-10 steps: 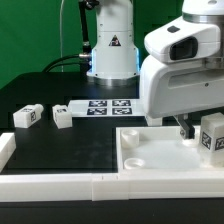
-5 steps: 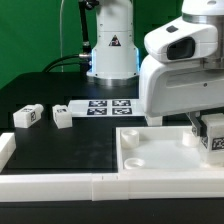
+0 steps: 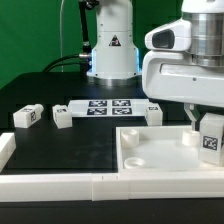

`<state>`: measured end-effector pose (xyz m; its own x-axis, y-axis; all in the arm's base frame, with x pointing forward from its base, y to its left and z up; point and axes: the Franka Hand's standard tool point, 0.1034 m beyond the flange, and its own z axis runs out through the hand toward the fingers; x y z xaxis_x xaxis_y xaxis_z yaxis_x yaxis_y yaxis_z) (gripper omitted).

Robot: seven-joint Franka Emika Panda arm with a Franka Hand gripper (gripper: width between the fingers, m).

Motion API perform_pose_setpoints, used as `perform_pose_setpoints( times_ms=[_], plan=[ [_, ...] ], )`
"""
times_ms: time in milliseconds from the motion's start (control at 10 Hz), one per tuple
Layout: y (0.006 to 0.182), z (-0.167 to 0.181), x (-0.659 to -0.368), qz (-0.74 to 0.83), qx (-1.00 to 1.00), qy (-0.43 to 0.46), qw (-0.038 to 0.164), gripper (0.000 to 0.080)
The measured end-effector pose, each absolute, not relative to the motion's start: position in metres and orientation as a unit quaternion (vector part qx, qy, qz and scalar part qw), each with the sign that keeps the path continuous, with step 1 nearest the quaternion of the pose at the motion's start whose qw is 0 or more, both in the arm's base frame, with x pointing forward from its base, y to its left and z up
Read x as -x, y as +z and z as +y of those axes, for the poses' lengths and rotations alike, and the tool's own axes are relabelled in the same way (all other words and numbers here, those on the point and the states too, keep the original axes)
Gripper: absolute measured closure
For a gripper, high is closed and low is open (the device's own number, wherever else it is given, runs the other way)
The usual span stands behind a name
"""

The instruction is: Assemble one leg

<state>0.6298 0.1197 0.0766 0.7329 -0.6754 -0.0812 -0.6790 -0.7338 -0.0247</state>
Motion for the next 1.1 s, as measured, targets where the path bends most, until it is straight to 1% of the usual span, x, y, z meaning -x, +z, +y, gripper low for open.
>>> perform_pose_setpoints(
  times_ms=[200, 400, 600, 700, 800, 900, 1000, 1100],
  plan=[
    [0.076, 0.1209, -0.6297, 0.493, 0.869, 0.034, 0.017, 0.0507],
    [0.0759, 0.1211, -0.63, 0.581, 0.813, 0.033, 0.01, 0.0507],
    [0.0757, 0.1218, -0.6299, 0.613, 0.789, 0.037, 0.013, 0.0506],
    [0.0755, 0.1219, -0.6297, 0.599, 0.8, 0.037, 0.013, 0.0506],
    [0.0754, 0.122, -0.6297, 0.584, 0.81, 0.037, 0.014, 0.0328],
    [0.0754, 0.1222, -0.6296, 0.584, 0.811, 0.037, 0.014, 0.0211],
    [0.0752, 0.1208, -0.6297, 0.547, 0.836, 0.036, 0.016, 0.0211],
    [0.0752, 0.1198, -0.6299, 0.483, 0.875, 0.035, 0.019, 0.0163]
  ],
)
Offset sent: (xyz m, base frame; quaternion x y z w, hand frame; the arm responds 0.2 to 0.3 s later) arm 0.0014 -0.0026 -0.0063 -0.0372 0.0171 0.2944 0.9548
